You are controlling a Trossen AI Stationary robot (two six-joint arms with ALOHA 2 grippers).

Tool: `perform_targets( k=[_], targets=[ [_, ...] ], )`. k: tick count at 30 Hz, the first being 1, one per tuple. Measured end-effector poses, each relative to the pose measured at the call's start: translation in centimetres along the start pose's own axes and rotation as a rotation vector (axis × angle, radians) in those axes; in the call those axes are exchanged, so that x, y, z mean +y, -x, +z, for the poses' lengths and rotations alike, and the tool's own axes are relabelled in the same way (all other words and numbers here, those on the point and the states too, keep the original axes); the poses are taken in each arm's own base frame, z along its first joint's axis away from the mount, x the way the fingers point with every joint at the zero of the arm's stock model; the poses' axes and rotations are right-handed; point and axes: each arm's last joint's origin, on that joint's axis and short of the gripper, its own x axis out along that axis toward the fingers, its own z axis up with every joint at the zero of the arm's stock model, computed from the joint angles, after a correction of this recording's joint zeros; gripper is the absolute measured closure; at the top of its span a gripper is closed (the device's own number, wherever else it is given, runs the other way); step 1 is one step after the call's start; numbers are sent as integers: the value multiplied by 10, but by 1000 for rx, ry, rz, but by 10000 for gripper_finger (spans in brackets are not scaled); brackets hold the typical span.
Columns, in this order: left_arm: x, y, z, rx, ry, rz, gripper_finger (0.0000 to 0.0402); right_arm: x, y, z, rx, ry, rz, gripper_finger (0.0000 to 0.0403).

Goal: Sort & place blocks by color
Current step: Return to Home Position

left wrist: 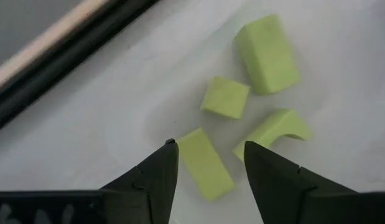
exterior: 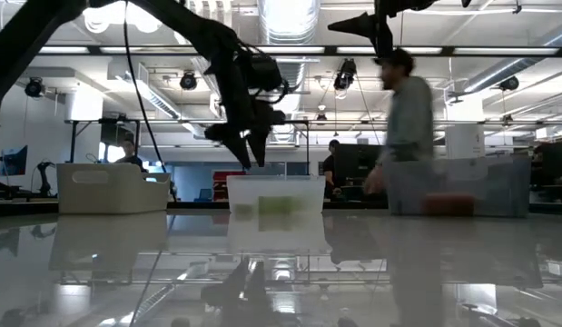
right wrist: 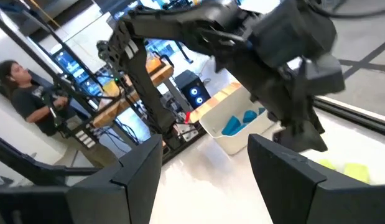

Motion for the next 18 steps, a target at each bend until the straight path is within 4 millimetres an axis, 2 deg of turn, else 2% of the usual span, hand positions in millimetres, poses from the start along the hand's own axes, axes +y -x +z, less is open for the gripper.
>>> perform_targets(
  k=[4, 10, 15, 18],
  targets=[
    [-6, 32, -2, -68, -42, -39, 234, 4, 0, -2, 7, 70, 20, 177],
    [-25, 94, -15, -224, -192, -118, 233, 10, 0, -6, 15, 176, 49, 177],
    [-44, 144, -37, -367, -359, -204, 233, 8, 0, -8, 20, 178, -14, 177],
    [-52, 166, -56, -464, -445, -311, 233, 7, 0, -10, 36, 189, -22, 177]
  ],
)
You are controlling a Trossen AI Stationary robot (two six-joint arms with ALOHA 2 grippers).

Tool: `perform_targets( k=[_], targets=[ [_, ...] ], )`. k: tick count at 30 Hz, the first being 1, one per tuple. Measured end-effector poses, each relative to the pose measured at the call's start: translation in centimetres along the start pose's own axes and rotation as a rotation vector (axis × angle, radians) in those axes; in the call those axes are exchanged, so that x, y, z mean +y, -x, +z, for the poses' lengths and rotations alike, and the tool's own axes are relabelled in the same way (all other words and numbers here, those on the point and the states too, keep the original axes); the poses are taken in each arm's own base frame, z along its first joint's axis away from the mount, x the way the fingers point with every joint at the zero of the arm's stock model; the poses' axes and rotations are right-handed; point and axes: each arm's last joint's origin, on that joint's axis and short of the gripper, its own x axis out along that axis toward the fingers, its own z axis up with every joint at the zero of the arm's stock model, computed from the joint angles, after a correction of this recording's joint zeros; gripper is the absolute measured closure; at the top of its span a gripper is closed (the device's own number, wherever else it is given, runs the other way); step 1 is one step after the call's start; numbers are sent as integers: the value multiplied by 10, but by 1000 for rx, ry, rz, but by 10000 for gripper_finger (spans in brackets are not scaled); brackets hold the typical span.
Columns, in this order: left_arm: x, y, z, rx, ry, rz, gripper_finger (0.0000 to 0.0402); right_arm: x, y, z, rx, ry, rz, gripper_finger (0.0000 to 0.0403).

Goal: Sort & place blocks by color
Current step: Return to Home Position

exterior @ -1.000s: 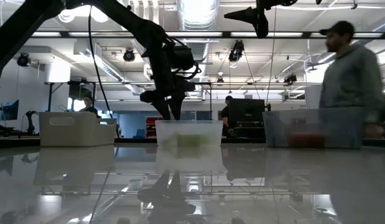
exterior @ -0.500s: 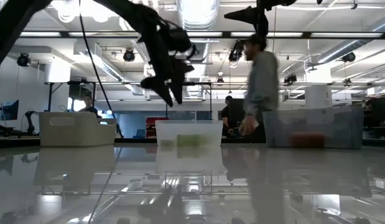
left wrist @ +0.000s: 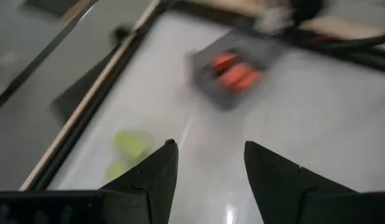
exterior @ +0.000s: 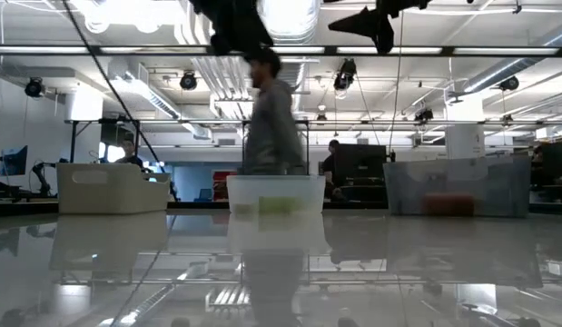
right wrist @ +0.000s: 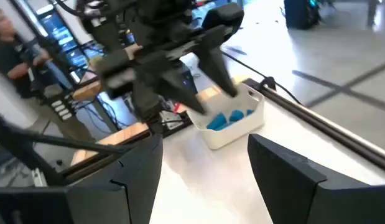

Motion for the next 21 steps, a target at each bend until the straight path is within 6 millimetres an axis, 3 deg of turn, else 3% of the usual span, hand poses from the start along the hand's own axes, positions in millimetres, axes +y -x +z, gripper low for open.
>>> perform_targets(
  k=[5, 10, 16, 21],
  targets=[
    [-24, 27, -25, -206, -70, -187, 233, 6, 4, 1, -7, 112, 34, 177],
    [-27, 46, -78, -348, 25, -265, 254, 8, 13, 3, -34, 210, 37, 177],
    [-18, 62, -142, -435, 66, -273, 315, 7, 26, 1, -54, 312, 49, 177],
    [-13, 75, -174, -493, -26, -257, 383, 1, 37, -12, -42, 343, 46, 177]
  ],
)
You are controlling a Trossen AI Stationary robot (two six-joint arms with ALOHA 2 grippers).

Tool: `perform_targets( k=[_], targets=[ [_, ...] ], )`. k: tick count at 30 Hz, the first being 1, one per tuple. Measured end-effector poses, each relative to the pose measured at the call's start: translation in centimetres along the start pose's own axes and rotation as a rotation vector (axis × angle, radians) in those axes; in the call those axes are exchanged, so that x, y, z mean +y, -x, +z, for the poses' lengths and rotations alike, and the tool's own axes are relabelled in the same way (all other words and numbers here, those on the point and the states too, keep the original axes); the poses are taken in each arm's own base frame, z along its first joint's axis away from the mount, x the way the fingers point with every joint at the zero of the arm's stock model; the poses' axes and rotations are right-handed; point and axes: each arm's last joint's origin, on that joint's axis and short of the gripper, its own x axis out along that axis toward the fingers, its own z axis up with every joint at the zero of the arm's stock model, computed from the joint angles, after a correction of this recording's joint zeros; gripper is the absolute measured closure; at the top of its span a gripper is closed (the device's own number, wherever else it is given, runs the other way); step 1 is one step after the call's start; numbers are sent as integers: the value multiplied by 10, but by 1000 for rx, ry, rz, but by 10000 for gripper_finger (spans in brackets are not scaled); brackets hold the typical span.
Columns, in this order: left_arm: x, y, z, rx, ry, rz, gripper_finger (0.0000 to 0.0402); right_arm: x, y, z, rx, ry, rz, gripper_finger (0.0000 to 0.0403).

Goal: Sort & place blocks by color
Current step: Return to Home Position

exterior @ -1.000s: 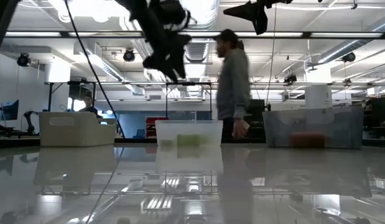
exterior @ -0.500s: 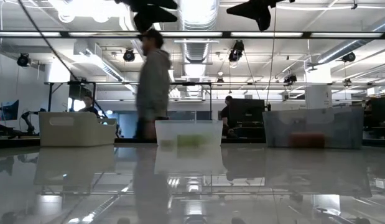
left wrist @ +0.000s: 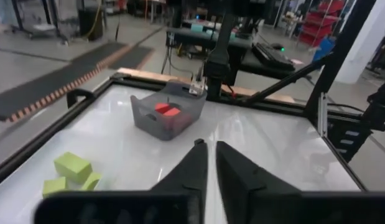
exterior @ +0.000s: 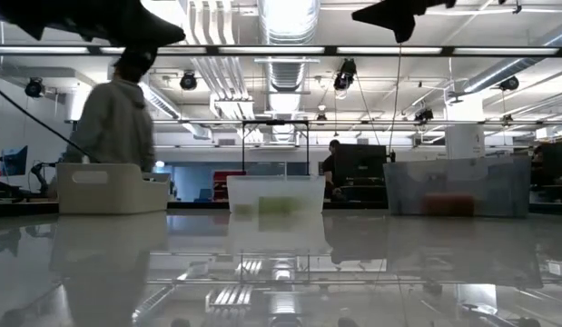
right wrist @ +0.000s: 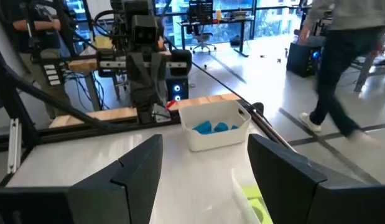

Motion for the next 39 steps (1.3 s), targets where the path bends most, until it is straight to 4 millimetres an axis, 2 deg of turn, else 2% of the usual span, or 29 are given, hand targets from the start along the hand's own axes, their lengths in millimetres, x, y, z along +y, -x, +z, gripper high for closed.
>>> perform_targets(
  k=[2, 7, 18, 24, 32, 39],
  targets=[
    [0, 8, -4, -24, -1, 0, 396, 0, 6, -5, -2, 0, 1, 177],
    [-1, 21, -13, -63, -7, -1, 399, -1, 24, -16, -19, 1, 1, 177],
    [0, 30, -30, -80, 20, -3, 401, -3, 67, -41, -97, 7, 3, 177],
    [1, 36, -40, -98, 29, -6, 401, -4, 106, -47, -248, -7, 3, 177],
    [2, 44, -54, -138, 90, -14, 402, -6, 128, -56, -346, 10, -5, 177],
    [2, 54, -63, -225, 98, -9, 402, -9, 142, -70, -463, 7, -84, 177]
  ],
)
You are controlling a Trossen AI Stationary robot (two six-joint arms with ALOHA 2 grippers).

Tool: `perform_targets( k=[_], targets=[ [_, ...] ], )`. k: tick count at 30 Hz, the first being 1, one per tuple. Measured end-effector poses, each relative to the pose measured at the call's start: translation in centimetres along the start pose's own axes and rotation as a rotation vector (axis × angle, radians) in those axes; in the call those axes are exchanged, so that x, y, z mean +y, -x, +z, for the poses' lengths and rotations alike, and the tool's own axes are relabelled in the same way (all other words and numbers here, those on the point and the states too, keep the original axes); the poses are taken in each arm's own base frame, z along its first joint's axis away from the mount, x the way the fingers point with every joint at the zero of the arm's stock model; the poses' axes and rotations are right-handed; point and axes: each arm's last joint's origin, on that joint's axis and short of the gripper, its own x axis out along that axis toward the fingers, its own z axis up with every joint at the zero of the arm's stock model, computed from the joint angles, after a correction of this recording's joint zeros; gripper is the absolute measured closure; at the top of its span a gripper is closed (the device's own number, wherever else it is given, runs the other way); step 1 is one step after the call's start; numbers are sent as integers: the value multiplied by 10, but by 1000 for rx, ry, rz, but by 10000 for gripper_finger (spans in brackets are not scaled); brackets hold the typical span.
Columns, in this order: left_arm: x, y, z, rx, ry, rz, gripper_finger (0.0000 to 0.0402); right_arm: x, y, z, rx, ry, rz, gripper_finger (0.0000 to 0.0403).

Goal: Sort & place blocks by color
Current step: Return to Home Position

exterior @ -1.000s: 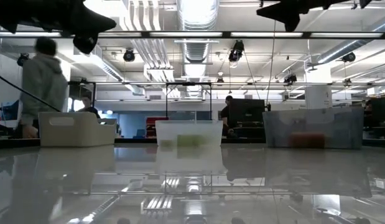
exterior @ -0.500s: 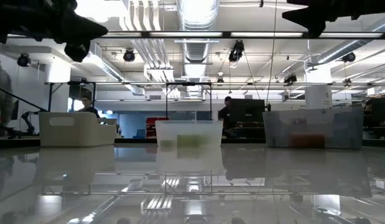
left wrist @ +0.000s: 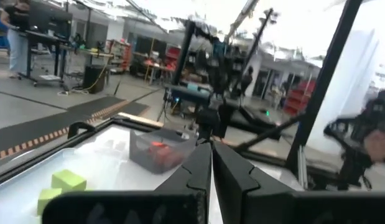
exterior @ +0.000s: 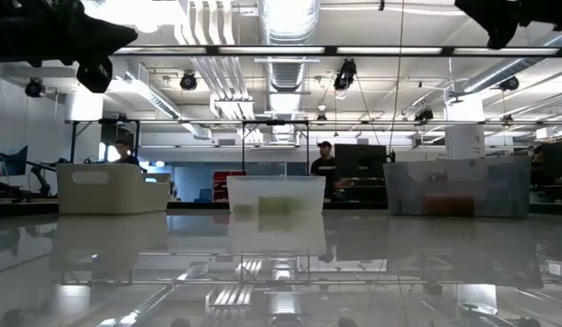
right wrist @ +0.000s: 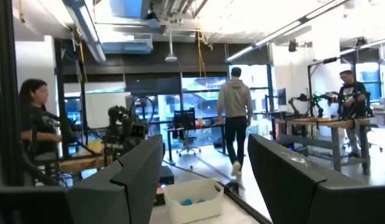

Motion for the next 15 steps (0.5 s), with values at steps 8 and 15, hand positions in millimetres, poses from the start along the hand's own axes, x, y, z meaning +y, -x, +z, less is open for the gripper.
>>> perform_targets(
  k=[8, 15],
  targets=[
    [4, 6, -12, -36, 32, 28, 402, -3, 7, -32, -41, -33, -45, 177],
    [8, 4, -27, -9, 93, 39, 401, -4, 7, -68, -52, -131, -67, 177]
  ],
)
